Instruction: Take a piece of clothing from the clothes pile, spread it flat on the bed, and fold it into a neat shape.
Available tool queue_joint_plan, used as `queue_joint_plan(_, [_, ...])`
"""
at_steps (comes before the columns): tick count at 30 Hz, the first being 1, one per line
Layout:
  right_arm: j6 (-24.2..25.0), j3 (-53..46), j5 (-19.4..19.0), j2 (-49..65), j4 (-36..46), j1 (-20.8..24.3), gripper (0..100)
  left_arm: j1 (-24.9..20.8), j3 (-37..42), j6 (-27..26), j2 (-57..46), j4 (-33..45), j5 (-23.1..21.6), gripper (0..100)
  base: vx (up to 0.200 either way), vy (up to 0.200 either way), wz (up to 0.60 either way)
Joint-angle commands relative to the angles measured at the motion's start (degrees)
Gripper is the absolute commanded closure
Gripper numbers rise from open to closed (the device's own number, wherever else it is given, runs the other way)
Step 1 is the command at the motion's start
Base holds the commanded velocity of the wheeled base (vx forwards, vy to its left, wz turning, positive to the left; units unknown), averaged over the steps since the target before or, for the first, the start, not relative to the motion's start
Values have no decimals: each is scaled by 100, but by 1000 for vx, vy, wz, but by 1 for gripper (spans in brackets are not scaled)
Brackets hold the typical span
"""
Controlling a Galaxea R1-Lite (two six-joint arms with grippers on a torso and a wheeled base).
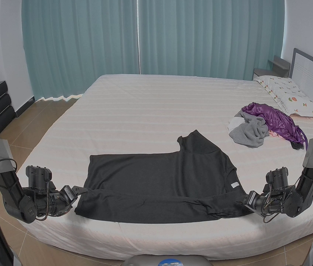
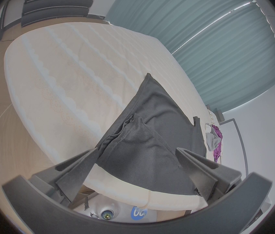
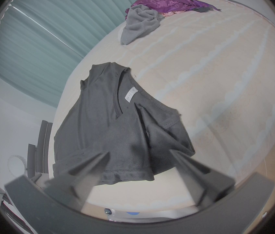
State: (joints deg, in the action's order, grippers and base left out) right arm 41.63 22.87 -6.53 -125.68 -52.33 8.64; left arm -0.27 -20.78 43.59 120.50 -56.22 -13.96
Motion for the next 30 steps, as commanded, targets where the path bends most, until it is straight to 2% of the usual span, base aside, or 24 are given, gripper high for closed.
queue_joint_plan(1, [47, 33, -41, 308, 4, -82, 0, 0, -5, 18, -27, -3, -2, 0, 0, 0, 0])
queue_joint_plan(4, [170, 77, -102, 527, -5, -126, 0, 9, -5, 26, -62, -20, -2, 0, 0, 0, 0])
queue_joint_plan(5, [530, 148, -182, 624, -22, -144, 0, 18, 4, 35, -80, -64, -2, 0, 0, 0, 0])
queue_joint_plan(7, [908, 218, -269, 686, -22, -161, 0, 9, 4, 26, -71, -64, -10, 0, 100, 0, 0])
queue_joint_plan(10, [1260, 192, -542, 686, -75, -188, 0, 0, -5, 26, -36, -73, -10, 0, 200, 0, 0])
queue_joint_plan(11, [1348, 121, -735, 668, -189, -205, 0, 0, -13, 26, -27, -73, -10, 0, 200, 0, 0])
queue_joint_plan(16, [1427, -178, -1148, 589, -673, -372, 0, 9, -66, 9, -27, -73, -2, 0, 40, 0, 0])
queue_joint_plan(22, [1585, -345, -1412, 563, -937, -469, 0, 9, -189, 0, -71, -82, 16, 0, 0, 0, 0])
queue_joint_plan(30, [1559, -494, -1412, 53, -1622, -495, 0, 0, -1200, -44, 70, 15, 139, 0, 0, 0, 0])
